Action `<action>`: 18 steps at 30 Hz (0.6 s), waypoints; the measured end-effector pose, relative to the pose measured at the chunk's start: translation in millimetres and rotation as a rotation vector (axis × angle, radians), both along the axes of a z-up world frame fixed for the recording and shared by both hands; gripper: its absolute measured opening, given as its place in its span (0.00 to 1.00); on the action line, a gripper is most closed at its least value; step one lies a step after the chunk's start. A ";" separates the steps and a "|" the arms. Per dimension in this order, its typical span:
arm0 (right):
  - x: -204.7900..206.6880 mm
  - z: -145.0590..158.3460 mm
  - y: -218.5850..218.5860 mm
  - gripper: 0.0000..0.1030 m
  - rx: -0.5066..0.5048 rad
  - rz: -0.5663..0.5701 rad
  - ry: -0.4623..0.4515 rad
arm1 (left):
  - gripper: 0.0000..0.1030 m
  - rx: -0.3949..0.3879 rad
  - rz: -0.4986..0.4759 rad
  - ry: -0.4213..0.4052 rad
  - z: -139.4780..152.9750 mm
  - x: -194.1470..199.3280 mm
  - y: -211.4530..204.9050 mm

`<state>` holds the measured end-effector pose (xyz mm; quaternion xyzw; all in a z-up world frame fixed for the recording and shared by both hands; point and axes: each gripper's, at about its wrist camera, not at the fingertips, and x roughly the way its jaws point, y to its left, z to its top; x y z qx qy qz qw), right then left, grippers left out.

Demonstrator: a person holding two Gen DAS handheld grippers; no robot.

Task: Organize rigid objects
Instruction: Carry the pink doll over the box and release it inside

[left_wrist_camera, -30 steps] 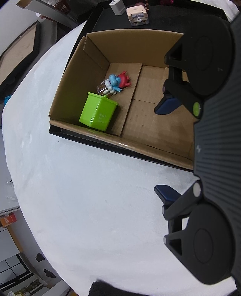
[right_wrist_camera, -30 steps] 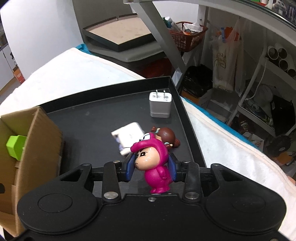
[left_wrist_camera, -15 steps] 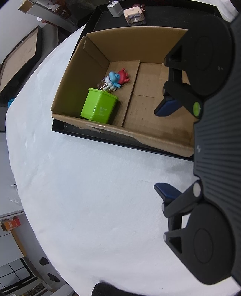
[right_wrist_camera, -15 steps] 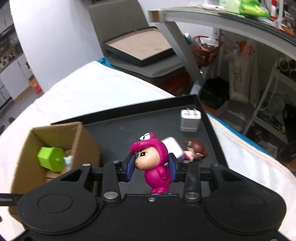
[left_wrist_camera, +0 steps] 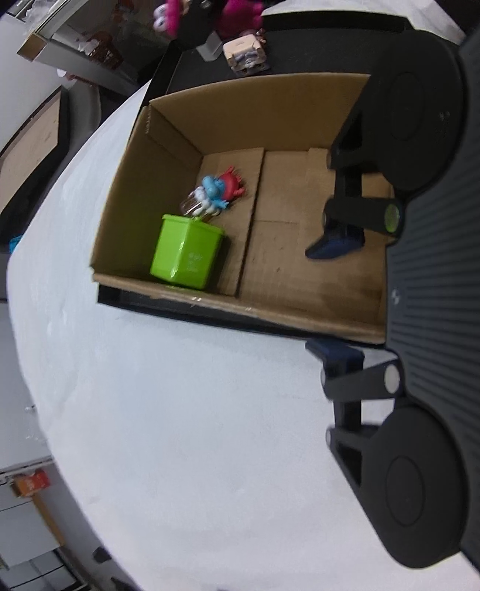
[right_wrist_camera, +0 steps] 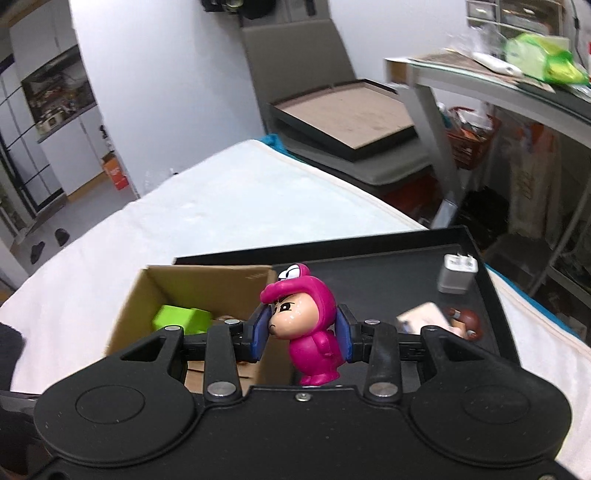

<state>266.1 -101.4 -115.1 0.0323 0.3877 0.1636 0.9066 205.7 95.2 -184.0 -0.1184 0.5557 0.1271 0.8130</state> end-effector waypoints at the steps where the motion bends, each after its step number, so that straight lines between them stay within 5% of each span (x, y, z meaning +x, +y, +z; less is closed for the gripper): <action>1: -0.7 1.2 4.9 0.36 -0.003 0.009 -0.005 | 0.34 0.004 -0.002 0.004 -1.2 -0.6 0.5; 5: -2.7 1.7 22.8 0.36 -0.020 0.039 -0.009 | 0.12 -0.019 -0.007 0.028 -7.4 -3.0 6.1; 18: -9.4 -7.4 65.9 0.36 -0.057 0.131 0.007 | 0.13 -0.083 -0.024 0.009 -11.4 -9.8 16.6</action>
